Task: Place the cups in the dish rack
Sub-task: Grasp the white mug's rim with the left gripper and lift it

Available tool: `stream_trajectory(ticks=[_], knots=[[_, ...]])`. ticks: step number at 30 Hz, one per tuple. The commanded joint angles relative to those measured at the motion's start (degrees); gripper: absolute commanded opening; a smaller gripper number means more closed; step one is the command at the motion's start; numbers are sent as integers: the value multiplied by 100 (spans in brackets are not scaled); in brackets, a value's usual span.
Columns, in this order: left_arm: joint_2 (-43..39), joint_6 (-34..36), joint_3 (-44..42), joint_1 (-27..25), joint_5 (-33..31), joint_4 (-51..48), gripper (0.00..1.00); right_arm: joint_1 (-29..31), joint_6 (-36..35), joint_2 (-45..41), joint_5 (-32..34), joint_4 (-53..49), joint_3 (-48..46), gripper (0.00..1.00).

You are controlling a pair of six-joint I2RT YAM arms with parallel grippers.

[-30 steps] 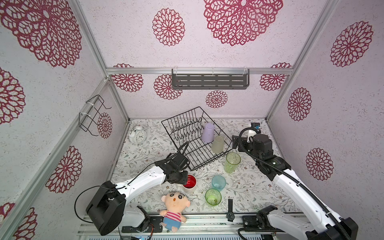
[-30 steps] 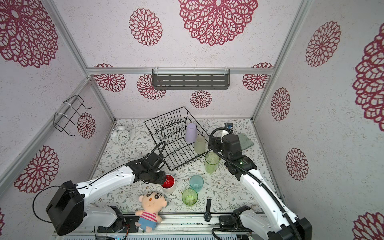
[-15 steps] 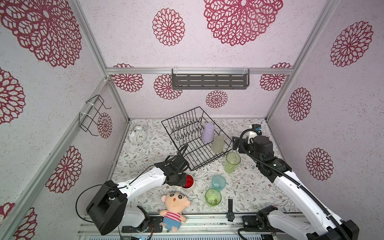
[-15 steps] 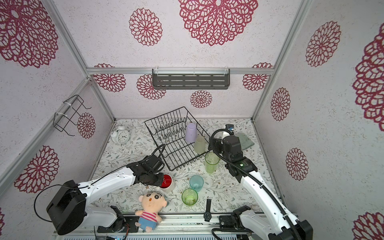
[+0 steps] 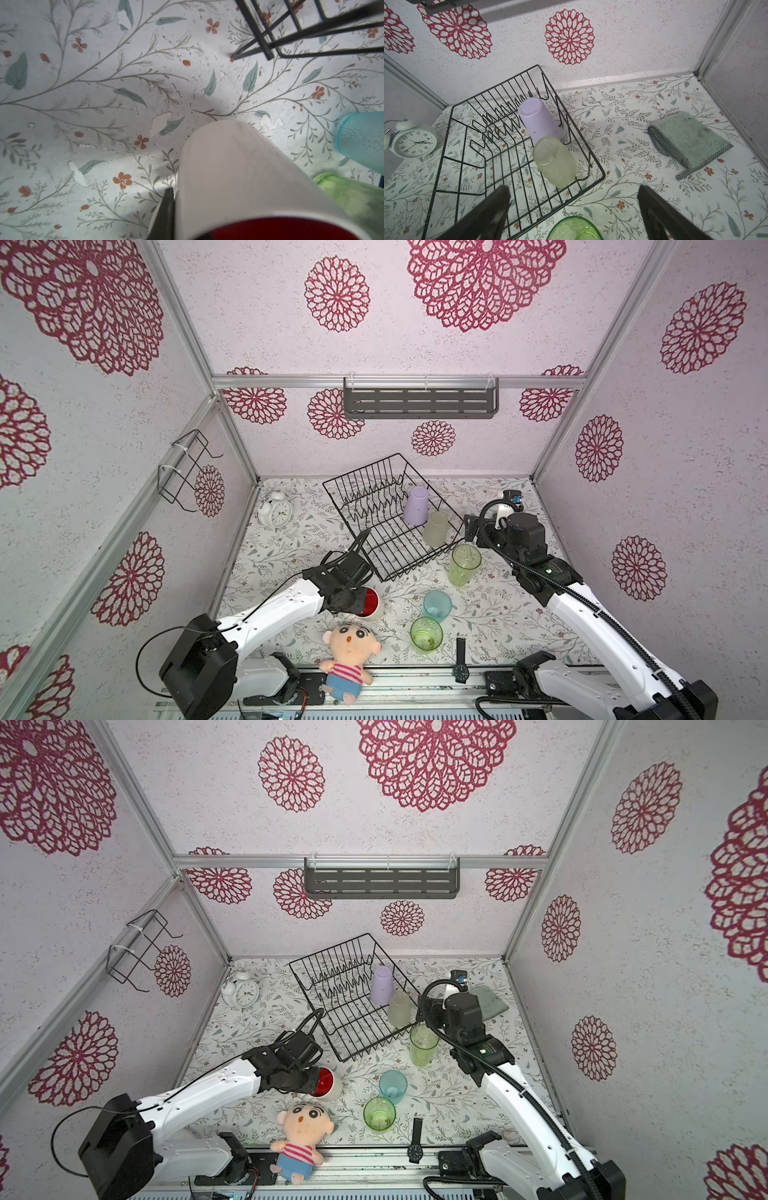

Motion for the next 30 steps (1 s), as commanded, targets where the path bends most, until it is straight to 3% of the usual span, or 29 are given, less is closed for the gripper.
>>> stream_trajectory(ticks=[1, 7, 12, 21, 26, 30], knots=[[-444, -127, 220, 134, -49, 48, 0, -16, 111, -166, -56, 231, 59, 99], [-1034, -207, 247, 658, 309, 82, 0, -19, 97, -187, -76, 296, -9, 99], [-1543, -299, 340, 1122, 603, 177, 0, -24, 36, -302, -529, 627, -148, 99], [-2219, -399, 711, 1724, 1262, 635, 0, -44, 153, -71, -2396, 873, -21, 99], [-2241, -630, 815, 1880, 1765, 1310, 0, -37, 738, 42, -3532, 1702, -171, 99], [-2087, -994, 862, 2045, 2592, 2149, 0, -28, 1302, 34, -4268, 2731, -487, 99]])
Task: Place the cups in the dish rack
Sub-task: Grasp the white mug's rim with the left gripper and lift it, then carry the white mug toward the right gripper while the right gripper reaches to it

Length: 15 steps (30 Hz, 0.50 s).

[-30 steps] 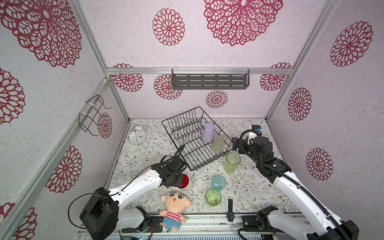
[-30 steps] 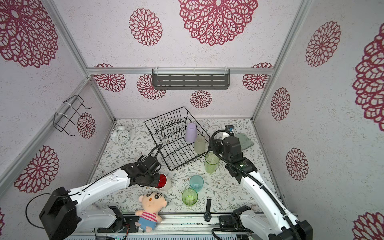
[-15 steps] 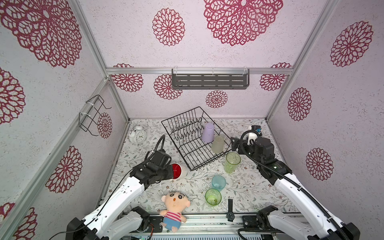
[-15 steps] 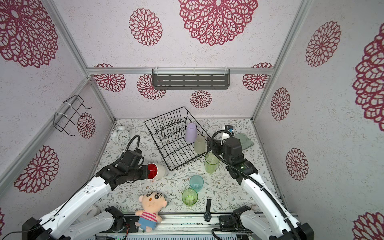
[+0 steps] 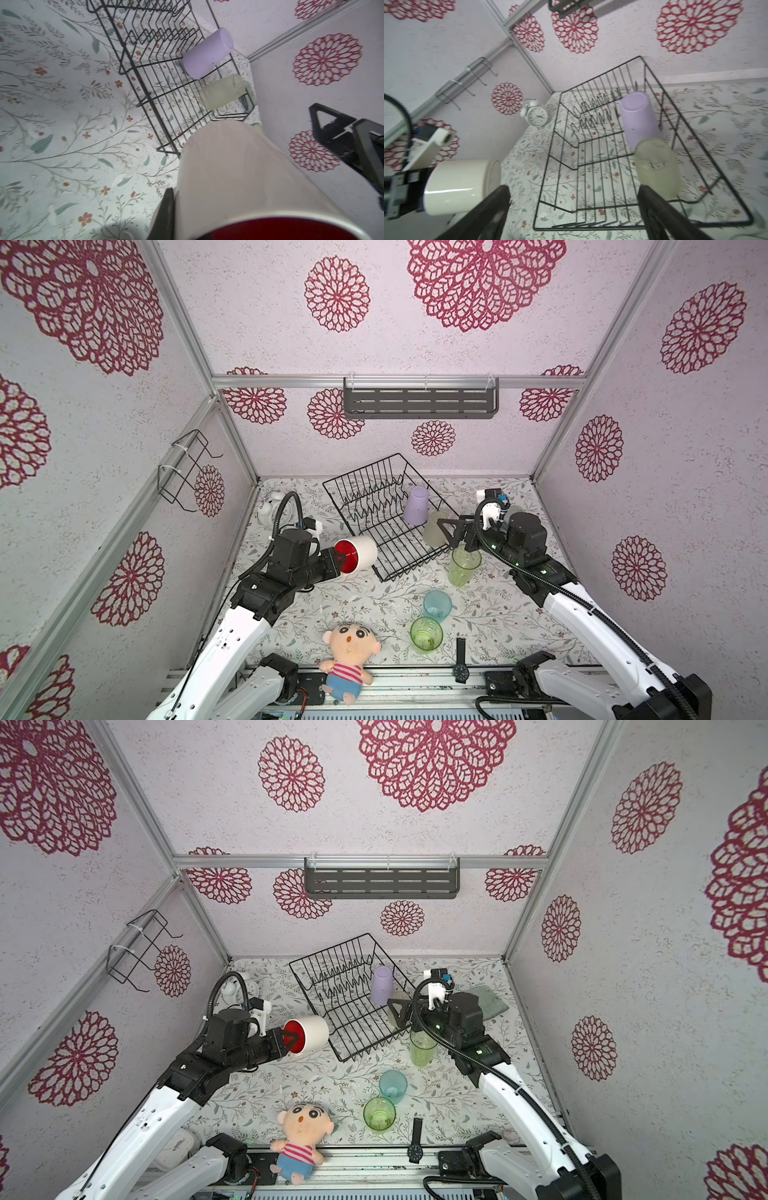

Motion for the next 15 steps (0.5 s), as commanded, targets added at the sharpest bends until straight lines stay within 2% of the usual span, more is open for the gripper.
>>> stream_trajectory(ticks=[1, 7, 11, 15], knots=[[89, -439, 259, 155, 1031, 1477, 0, -9, 643, -54, -1065, 1360, -212, 99], [421, -1047, 306, 186, 2081, 2563, 0, 247, 859, -94, -1793, 2832, -737, 99], [623, -1515, 235, 188, 2878, 3332, 0, 639, 279, -75, -2079, 3051, -852, 99], [748, -1740, 162, 167, 3359, 3697, 0, 854, -151, -13, -2164, 3261, -944, 99]])
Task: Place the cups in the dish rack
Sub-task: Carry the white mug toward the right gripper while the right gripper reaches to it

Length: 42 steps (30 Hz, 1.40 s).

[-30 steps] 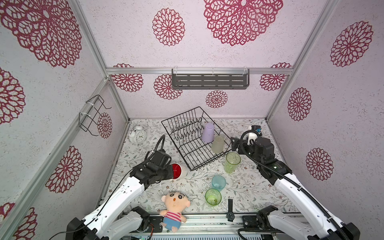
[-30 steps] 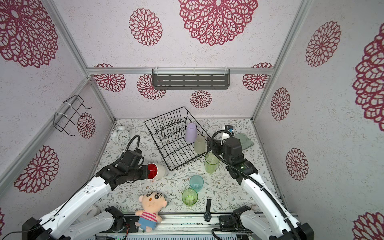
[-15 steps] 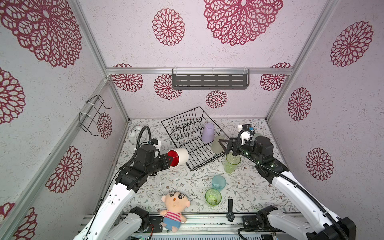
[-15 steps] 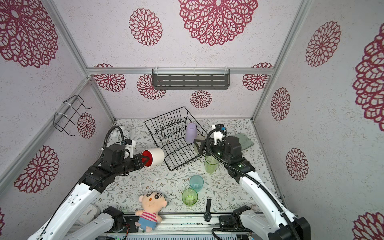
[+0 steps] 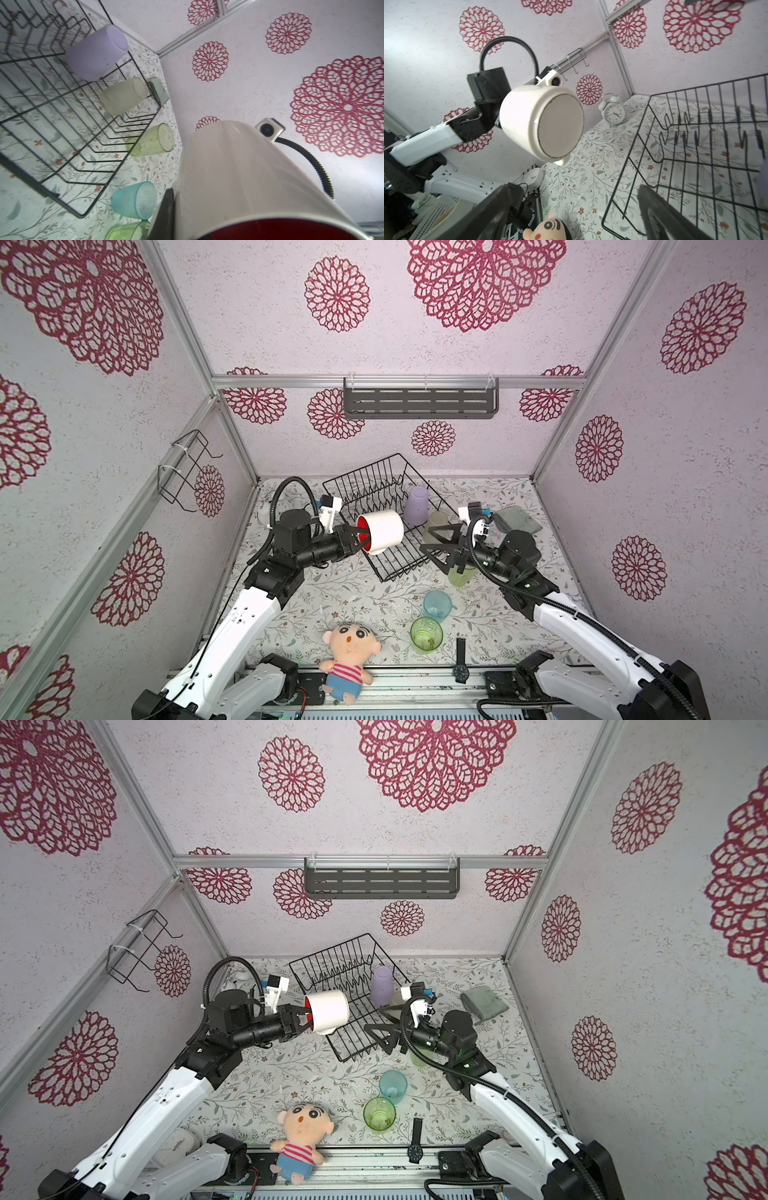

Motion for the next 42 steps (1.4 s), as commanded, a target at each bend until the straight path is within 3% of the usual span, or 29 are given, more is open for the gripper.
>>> stream_trajectory(ticks=[1, 3, 7, 11, 18, 23, 26, 37, 42], knots=[[-2, -442, 55, 24, 831, 1190, 0, 139, -510, 29, -356, 799, -18, 99], [43, -626, -33, -1, 994, 1526, 0, 243, -636, 117, -382, 1058, -83, 99], [191, -776, -62, -176, 1251, 1962, 0, 481, -933, 222, 180, 1594, -334, 99], [377, -674, 46, -467, 1399, 2023, 0, 607, -1091, 459, -105, 1893, -299, 98], [511, -631, 94, -651, 1421, 2037, 0, 871, -743, 872, -573, 3274, -394, 80], [546, -730, 92, -732, 1427, 2215, 0, 889, -615, 1043, -578, 3402, -264, 57], [564, -769, 84, -749, 1414, 2257, 0, 898, -566, 1121, -602, 3477, -216, 50], [853, -1162, -27, -942, 1337, 2813, 0, 964, -449, 1346, -781, 3572, -38, 45], [908, -1169, -31, -946, 1343, 2807, 0, 962, -486, 1391, -794, 3490, 44, 35]])
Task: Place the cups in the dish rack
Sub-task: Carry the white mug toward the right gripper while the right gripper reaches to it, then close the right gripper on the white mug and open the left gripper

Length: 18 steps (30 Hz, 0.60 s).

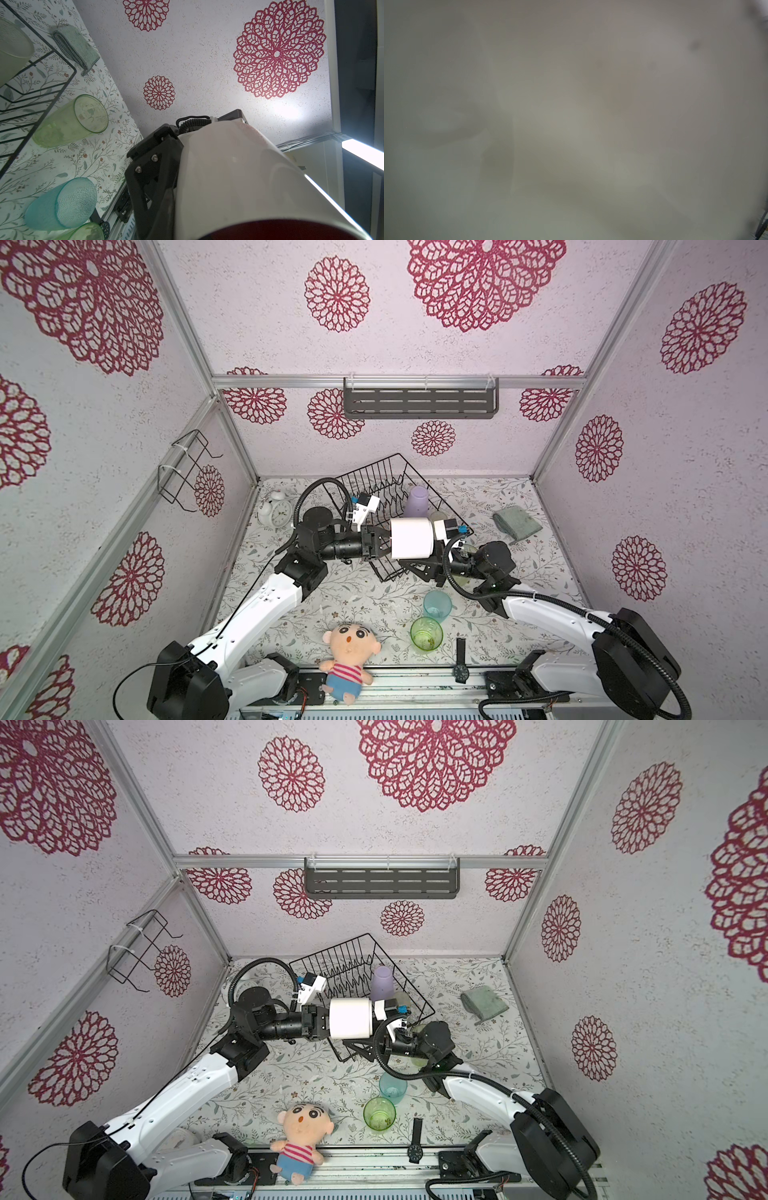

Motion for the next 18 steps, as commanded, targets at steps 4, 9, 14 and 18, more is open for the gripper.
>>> stream_trajectory(ticks=[4, 9, 14, 18], knots=[[15, -82, 53, -39, -1, 446, 1, 54, -181, -41, -181, 52, 421, 25], [84, -4, 63, -27, -6, 306, 5, 55, -424, -59, -74, -658, 651, 14], [163, -25, 69, -17, -63, 315, 10, 54, -366, -51, 27, -583, 692, 2], [178, -47, 39, 65, -85, 304, 16, 56, -346, -24, 8, -589, 717, 0]])
